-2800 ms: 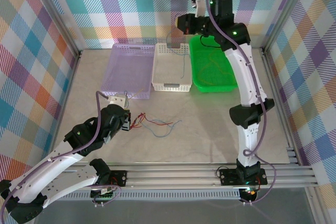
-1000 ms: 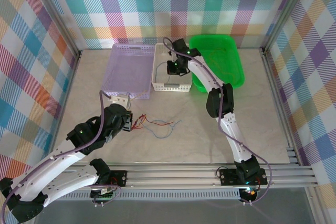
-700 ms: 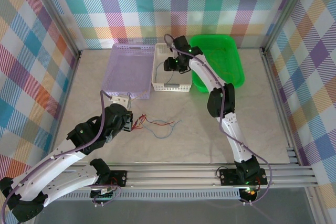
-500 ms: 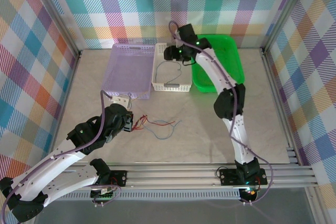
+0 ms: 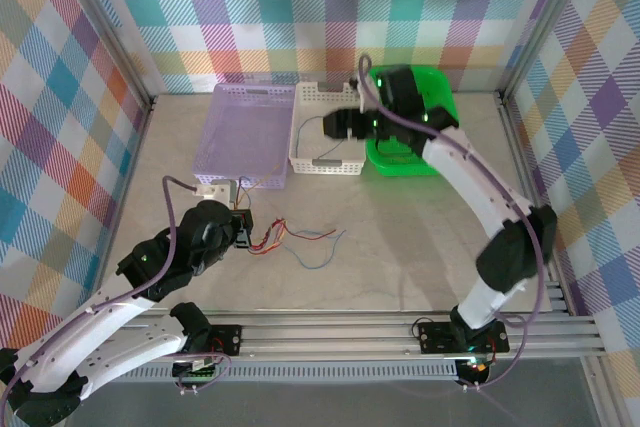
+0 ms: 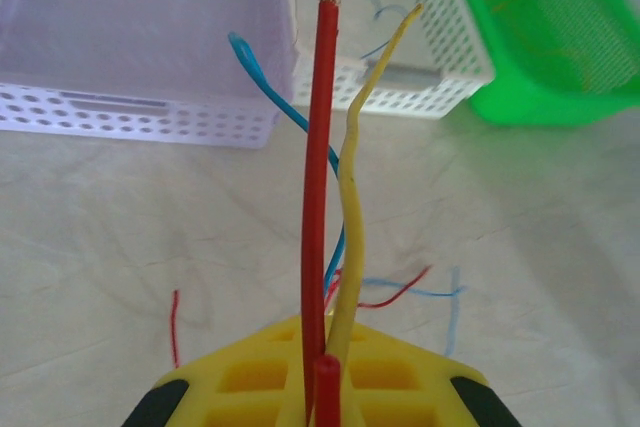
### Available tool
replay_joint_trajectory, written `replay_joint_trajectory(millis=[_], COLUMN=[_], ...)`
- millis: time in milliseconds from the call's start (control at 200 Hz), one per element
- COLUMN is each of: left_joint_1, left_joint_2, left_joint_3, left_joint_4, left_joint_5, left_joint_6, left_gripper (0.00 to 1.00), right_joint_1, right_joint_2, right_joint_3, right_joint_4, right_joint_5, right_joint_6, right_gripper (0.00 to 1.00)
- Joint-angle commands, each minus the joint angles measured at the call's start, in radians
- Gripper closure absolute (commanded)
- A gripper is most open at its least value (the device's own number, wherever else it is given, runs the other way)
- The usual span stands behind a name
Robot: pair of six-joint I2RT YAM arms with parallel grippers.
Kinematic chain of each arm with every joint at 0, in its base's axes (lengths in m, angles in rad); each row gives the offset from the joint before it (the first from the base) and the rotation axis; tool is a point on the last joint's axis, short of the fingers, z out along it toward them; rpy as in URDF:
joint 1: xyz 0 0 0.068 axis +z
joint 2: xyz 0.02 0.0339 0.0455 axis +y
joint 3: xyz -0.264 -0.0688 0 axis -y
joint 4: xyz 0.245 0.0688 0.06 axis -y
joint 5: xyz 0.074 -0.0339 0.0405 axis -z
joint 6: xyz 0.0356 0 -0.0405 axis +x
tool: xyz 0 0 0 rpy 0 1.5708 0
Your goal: Untangle the cables
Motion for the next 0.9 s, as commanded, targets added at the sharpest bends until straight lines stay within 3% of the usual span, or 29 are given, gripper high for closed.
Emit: replay_joint_trajectory(millis=[0,125,230,370,615,895], left_joint_1=[0.005,0.005,0.005,0.002,-0.007,-0.03], left_joint_2=[-0.025,-0.023,-0.053,-0.077,-0.076,-0.078], left_joint_3=[-0.047,-0.084,-0.127,-0.194,-0.242,-0.242], left_joint_4=[0.118,0.182,0.237,0.309,0.358,0.344], left_joint_5=[0.075,0.105,0.089,0.076,0.046,0.022], left_joint_6=[-0.144,-0.198,-0.251,-0.323,-0.394,-0.408], left_gripper=[1.0,1.0,1.0,1.0,1.0,1.0], right_joint_1=[0.086,0.199,0.233,0.293,0.378,0.398], right_joint_2=[-0.154,-0.279,-0.342,-0.363,-0.249,-0.091], right_joint_3=[-0.21,-0.46,-0.655,-0.854,-0.902,-0.858], right_joint_4=[0.219,0.361,0.571,0.78,0.725,0.866], right_joint_5=[-0.171,-0.198,-0.223,-0.167,0.086,0.179], right_joint_6=[-0.023,0.012,0.194,0.378,0.314,0.371], right_gripper=[0.28,0.28,0.28,0.29,0.33,0.39])
